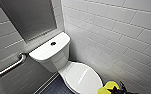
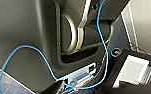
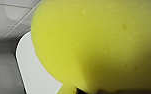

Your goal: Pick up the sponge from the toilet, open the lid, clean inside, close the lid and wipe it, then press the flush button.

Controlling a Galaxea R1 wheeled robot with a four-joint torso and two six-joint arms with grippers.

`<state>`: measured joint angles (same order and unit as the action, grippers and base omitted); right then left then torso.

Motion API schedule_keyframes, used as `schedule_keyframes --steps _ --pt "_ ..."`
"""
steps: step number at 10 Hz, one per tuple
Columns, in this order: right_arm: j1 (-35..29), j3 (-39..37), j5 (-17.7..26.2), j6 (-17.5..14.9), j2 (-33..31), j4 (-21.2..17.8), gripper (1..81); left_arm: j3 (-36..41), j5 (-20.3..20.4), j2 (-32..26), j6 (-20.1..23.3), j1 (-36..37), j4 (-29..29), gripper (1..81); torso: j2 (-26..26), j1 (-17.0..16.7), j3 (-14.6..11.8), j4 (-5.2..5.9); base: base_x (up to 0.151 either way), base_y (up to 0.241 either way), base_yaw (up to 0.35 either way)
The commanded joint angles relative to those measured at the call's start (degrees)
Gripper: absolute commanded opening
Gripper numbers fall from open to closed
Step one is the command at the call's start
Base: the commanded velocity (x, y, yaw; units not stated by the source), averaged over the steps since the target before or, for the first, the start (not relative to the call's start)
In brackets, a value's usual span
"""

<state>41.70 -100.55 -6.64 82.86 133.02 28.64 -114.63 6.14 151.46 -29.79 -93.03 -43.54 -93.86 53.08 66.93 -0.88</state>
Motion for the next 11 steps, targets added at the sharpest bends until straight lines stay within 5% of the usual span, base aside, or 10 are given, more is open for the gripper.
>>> schedule_keyframes --steps 1,5,6,9,10,11 --pt "-10.4 13.7 4.4 -0.2 -6.1 9.1 1.0 1.6 -2.8 -0.4 0.4 -1.7 -0.7 81.1 0.0 0.0 0.0 0.0 0.0 0.0 0.0" --pt "-21.2 17.2 15.5 -0.1 1.0 10.5 1.0 1.6 -1.8 -0.6 0.4 -1.7 -0.7 81.1 0.0 0.0 0.0 0.0 0.0 0.0 0.0" --pt "-22.9 17.0 17.5 0.0 3.2 10.7 1.0 1.6 -1.8 -0.7 0.4 -1.7 -0.6 81.1 0.0 0.0 2.3 0.0 0.0 0.0 0.0" --pt "-25.9 12.9 19.9 -0.2 10.6 11.4 1.0 1.5 -1.8 -0.8 0.4 -1.7 -0.2 81.1 0.0 0.0 7.5 0.0 0.0 0.0 0.0" --pt "-26.4 9.7 19.9 -0.2 13.0 11.4 1.0 1.5 -1.8 -0.8 0.4 -1.7 -0.2 81.1 0.0 0.0 4.4 0.0 0.0 0.0 0.0" --pt "-26.6 7.4 19.9 -0.3 15.5 11.5 1.0 1.3 -1.8 -0.8 0.4 -1.7 -0.2 81.1 0.0 0.0 6.2 0.0 0.0 0.0 0.0"
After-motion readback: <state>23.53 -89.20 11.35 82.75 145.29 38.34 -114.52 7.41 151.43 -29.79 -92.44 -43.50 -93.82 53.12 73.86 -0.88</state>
